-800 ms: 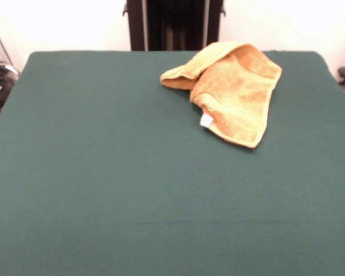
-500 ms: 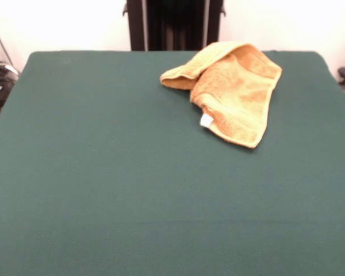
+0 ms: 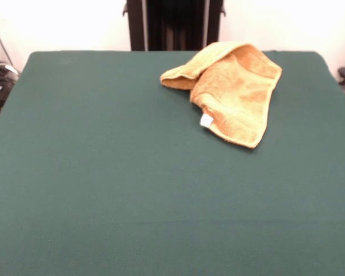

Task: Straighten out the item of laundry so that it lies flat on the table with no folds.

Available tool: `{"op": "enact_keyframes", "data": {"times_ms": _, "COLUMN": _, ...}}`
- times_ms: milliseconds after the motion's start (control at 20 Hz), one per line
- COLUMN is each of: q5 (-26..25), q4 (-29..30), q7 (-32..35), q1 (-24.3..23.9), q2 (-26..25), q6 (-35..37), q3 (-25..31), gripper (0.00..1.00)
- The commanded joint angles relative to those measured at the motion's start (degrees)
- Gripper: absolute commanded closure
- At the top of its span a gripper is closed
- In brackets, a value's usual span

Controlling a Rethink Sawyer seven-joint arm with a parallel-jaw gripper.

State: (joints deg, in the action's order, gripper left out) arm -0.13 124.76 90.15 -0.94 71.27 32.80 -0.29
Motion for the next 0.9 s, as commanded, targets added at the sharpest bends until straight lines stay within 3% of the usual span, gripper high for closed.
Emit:
{"op": "enact_keyframes", "data": {"times_ms": 50, "q5": -0.7, "q4": 1.3, "q7": 8.3, "q1": -0.1, "q2": -2.9, "q6": -2.5, "q3": 1.4, "gripper": 0.00}}
{"op": "enact_keyframes", "data": {"times_ms": 900, "q5": 0.7, "q4": 2.2, "q7": 6.8, "q1": -1.7, "q2": -4.2, "q6": -4.6, "q3": 3.2, "gripper": 0.00}}
